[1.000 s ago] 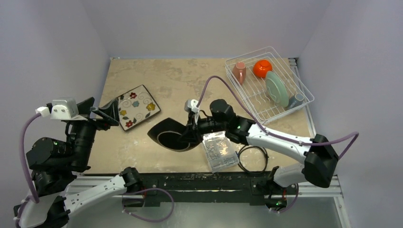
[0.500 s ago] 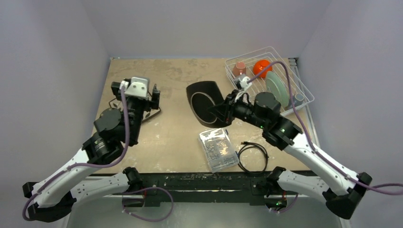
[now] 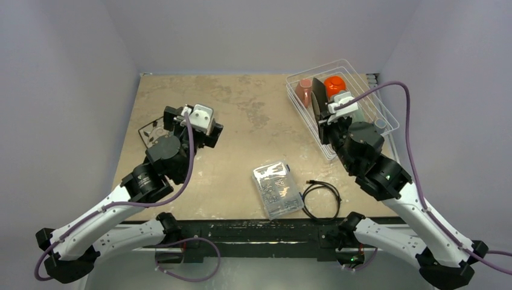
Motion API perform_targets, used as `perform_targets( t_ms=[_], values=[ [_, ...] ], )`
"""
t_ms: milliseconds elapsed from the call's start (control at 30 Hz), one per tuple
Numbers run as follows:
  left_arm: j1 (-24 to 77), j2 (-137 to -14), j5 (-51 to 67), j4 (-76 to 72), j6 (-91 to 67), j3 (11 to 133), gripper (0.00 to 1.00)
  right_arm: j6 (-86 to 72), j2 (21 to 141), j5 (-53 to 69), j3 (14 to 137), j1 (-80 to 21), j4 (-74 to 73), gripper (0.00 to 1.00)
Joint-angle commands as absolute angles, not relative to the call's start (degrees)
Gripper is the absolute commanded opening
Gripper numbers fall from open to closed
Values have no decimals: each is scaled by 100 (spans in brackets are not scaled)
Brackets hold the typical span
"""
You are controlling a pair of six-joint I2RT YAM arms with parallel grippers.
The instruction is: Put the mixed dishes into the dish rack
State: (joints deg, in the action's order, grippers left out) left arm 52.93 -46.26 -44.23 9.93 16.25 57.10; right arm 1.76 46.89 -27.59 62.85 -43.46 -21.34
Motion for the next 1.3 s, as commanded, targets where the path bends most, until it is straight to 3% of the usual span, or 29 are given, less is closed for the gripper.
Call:
perform_targets(
  t_ms=[0, 533, 733, 1267],
  values=[
    [5273, -4554, -4181, 1094, 1312, 5867, 93, 1107, 5077, -2888, 6978, -4047, -1870, 0],
    [5337, -4485, -4077, 1149, 1205, 5821, 93, 2045, 6261, 770, 6731, -1335, -1429, 0],
    [5335, -4456, -4158, 1069, 1307, 5779, 93, 2038, 6543, 1254, 6737, -652, -1282, 0],
    [5335, -4529, -4108, 1058, 1331, 5779, 92, 2008, 7195, 2053, 6671, -108, -864, 0]
  ],
)
